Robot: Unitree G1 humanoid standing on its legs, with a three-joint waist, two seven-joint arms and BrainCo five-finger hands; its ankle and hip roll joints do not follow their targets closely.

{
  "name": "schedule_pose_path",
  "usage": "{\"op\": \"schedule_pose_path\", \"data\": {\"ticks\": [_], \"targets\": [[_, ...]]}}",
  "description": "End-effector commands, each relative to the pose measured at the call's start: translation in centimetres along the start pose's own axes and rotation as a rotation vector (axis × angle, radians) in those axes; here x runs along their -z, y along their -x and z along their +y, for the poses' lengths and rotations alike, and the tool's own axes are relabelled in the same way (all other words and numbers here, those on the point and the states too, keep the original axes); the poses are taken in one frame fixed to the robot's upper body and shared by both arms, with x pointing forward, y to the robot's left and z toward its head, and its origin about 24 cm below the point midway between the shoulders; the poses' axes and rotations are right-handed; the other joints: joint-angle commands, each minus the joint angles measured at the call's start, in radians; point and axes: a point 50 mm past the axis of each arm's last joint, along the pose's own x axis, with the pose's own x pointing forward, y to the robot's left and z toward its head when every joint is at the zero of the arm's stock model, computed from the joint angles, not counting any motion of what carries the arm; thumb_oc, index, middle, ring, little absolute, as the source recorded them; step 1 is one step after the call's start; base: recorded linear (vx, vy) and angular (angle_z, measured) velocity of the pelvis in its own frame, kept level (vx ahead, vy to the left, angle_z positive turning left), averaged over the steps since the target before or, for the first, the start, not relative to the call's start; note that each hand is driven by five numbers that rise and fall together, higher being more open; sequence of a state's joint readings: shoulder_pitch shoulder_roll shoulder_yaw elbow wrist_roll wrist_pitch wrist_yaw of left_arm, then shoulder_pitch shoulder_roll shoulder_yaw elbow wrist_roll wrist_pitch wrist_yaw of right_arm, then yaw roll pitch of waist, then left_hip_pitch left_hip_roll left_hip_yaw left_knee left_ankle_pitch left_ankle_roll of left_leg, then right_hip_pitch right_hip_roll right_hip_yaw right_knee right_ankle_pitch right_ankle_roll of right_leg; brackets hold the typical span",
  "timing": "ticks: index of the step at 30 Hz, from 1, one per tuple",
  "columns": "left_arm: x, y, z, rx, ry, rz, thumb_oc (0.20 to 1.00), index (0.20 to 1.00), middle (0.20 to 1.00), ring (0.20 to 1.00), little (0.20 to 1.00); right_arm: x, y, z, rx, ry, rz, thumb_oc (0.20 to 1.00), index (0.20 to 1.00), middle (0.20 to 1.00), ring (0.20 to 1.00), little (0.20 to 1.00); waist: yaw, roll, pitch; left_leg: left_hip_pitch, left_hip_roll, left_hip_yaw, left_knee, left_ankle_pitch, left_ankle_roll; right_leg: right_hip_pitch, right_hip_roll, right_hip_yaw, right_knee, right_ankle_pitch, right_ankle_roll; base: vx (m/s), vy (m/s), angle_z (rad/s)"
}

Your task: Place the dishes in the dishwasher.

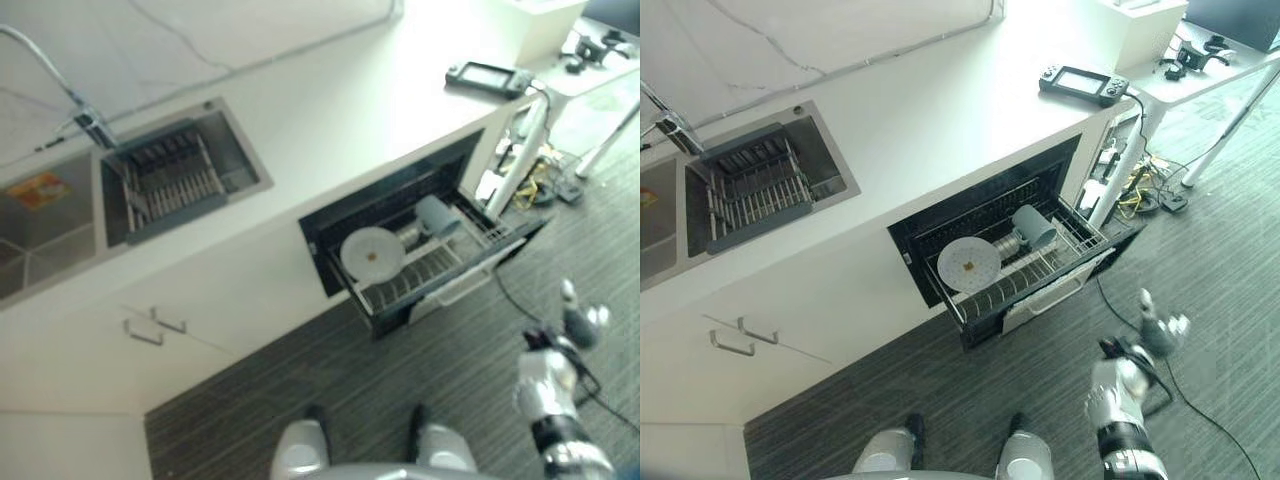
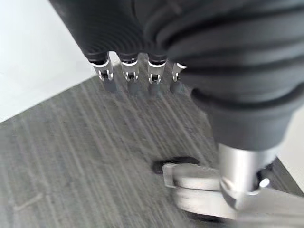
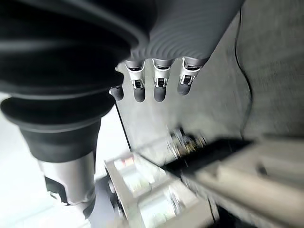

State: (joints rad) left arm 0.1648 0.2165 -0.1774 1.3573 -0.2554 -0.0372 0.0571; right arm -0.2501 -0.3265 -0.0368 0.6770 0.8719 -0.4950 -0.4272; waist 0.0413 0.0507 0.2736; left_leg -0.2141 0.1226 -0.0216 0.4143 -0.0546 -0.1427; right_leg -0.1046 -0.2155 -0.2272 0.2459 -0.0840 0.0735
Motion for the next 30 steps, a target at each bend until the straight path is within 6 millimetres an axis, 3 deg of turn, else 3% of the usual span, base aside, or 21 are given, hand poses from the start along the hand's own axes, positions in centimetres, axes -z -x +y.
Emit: {"op": "schedule_pose_path", "data": {"ticks": [1, 3, 7, 9, 16, 19, 20, 22, 23, 24, 25, 26, 30], "targets": [[-1.8, -0.1, 1.6, -0.029, -0.063, -0.057, 1.0, 1.0, 1.0, 1.0, 1.0, -4.6, -1.8, 2.3, -0.072, -0.066, -0.171, 1.0, 1.0, 1.0, 1.0, 1.0, 0.038, 0.007, 0.063, -0.04, 0.079, -0.015, -0.24, 0.163, 0.007, 0.007, 0.0, 0.078, 0.065, -0.033, -0.006, -0.11, 0.244, -0.43], [-3.3, -0.2, 1.5, -0.033, -0.084, -0.1, 1.0, 1.0, 1.0, 1.0, 1.0, -3.7, -1.3, 3.9, -0.112, -0.05, -0.166, 1.0, 1.0, 1.0, 1.0, 1.0, 0.04, 0.009, 0.092, -0.054, 0.052, -0.016, -0.219, 0.139, 0.022, -0.03, -0.028, 0.091, 0.105, -0.033, 0.007, -0.04, 0.259, -0.45], [-6.3, -0.1, 1.8, -0.036, -0.083, -0.183, 1.0, 1.0, 1.0, 1.0, 1.0, -2.6, -1.0, 4.1, -0.134, -0.073, -0.108, 1.0, 1.0, 1.0, 1.0, 1.0, 0.046, -0.003, 0.14, -0.138, 0.012, 0.02, -0.15, 0.109, 0.048, -0.067, -0.09, 0.093, 0.046, 0.054, 0.043, -0.05, 0.119, 0.22], [-8.5, 0.0, 2.4, -0.094, -0.095, -0.232, 1.0, 1.0, 1.0, 1.0, 1.0, -1.7, -1.7, 4.7, -0.075, -0.21, -0.041, 1.0, 1.0, 1.0, 1.0, 1.0, 0.103, -0.043, 0.166, -0.202, 0.012, -0.005, -0.134, 0.104, 0.053, -0.058, -0.096, 0.058, -0.04, 0.111, 0.067, -0.05, -0.288, -0.13], [-9.5, 0.2, 3.7, -0.137, -0.165, -0.243, 1.0, 1.0, 1.0, 1.0, 1.0, -1.8, -3.5, 5.4, -0.015, -0.275, 0.042, 1.0, 1.0, 1.0, 1.0, 1.0, 0.173, -0.057, 0.178, -0.293, 0.008, -0.046, -0.09, 0.109, 0.047, -0.048, -0.092, 0.017, -0.076, 0.113, 0.077, -0.01, -0.148, 0.14], [-9.6, 0.2, 3.1, -0.152, -0.194, -0.251, 1.0, 1.0, 1.0, 1.0, 1.0, -2.6, -3.9, 7.5, -0.117, -0.276, 0.039, 1.0, 1.0, 1.0, 1.0, 1.0, 0.195, -0.052, 0.179, -0.321, 0.005, -0.05, -0.089, 0.117, 0.042, -0.051, -0.094, 0.01, -0.095, 0.118, 0.088, -0.02, -0.027, -0.03], [-10.7, 0.3, 1.9, -0.147, -0.189, -0.232, 1.0, 1.0, 1.0, 1.0, 1.0, -3.1, -3.3, 10.2, -0.182, -0.23, 0.032, 1.0, 1.0, 1.0, 1.0, 1.0, 0.193, -0.045, 0.174, -0.331, 0.005, -0.044, -0.083, 0.113, 0.041, -0.066, -0.096, 0.029, -0.091, 0.113, 0.095, 0.03, 0.098, 0.03], [-14.0, 1.0, 1.9, -0.145, -0.167, -0.214, 1.0, 1.0, 1.0, 1.0, 1.0, -6.0, -4.0, 13.3, -0.297, -0.15, 0.014, 1.0, 1.0, 1.0, 1.0, 1.0, 0.183, -0.047, 0.158, -0.357, 0.013, -0.038, -0.079, 0.114, 0.041, -0.103, -0.097, 0.048, -0.094, 0.122, 0.099, 0.0, 0.104, -0.07], [-14.1, 1.0, 1.9, -0.145, -0.167, -0.214, 1.0, 1.0, 1.0, 1.0, 1.0, -6.1, -4.0, 13.3, -0.297, -0.15, 0.014, 1.0, 1.0, 1.0, 1.0, 1.0, 0.183, -0.047, 0.157, -0.358, 0.013, -0.038, -0.08, 0.115, 0.041, -0.105, -0.097, 0.048, -0.094, 0.123, 0.099, -0.05, 0.107, -0.21], [-16.0, 1.6, 2.0, -0.144, -0.136, -0.206, 1.0, 1.0, 1.0, 1.0, 1.0, -8.0, -4.4, 14.8, -0.41, -0.1, -0.02, 1.0, 1.0, 1.0, 1.0, 1.0, 0.17, -0.055, 0.154, -0.369, 0.026, -0.031, -0.08, 0.115, 0.036, -0.124, -0.092, 0.061, -0.103, 0.13, 0.103, -0.05, 0.069, -0.18], [-16.3, 1.7, 2.0, -0.143, -0.13, -0.204, 1.0, 1.0, 1.0, 1.0, 1.0, -8.3, -4.4, 15.1, -0.434, -0.085, -0.03, 1.0, 1.0, 1.0, 1.0, 1.0, 0.169, -0.057, 0.153, -0.373, 0.029, -0.029, -0.08, 0.117, 0.035, -0.13, -0.09, 0.064, -0.105, 0.133, 0.104, -0.08, 0.107, -0.25], [-17.8, 2.2, 2.1, -0.144, -0.106, -0.2, 1.0, 1.0, 1.0, 1.0, 1.0, -10.0, -4.3, 16.7, -0.545, -0.052, -0.078, 1.0, 1.0, 1.0, 1.0, 1.0, 0.158, -0.069, 0.151, -0.385, 0.043, -0.021, -0.088, 0.124, 0.029, -0.144, -0.086, 0.07, -0.129, 0.151, 0.11, -0.04, 0.057, -0.27], [-18.8, 2.5, 2.5, -0.147, -0.087, -0.197, 1.0, 1.0, 1.0, 1.0, 1.0, -12.5, -3.6, 19.4, -0.66, 0.003, -0.154, 1.0, 1.0, 1.0, 1.0, 1.0, 0.154, -0.084, 0.15, -0.391, 0.054, -0.014, -0.101, 0.131, 0.023, -0.16, -0.085, 0.065, -0.16, 0.179, 0.118, 0.0, 0.047, -0.12]]}}
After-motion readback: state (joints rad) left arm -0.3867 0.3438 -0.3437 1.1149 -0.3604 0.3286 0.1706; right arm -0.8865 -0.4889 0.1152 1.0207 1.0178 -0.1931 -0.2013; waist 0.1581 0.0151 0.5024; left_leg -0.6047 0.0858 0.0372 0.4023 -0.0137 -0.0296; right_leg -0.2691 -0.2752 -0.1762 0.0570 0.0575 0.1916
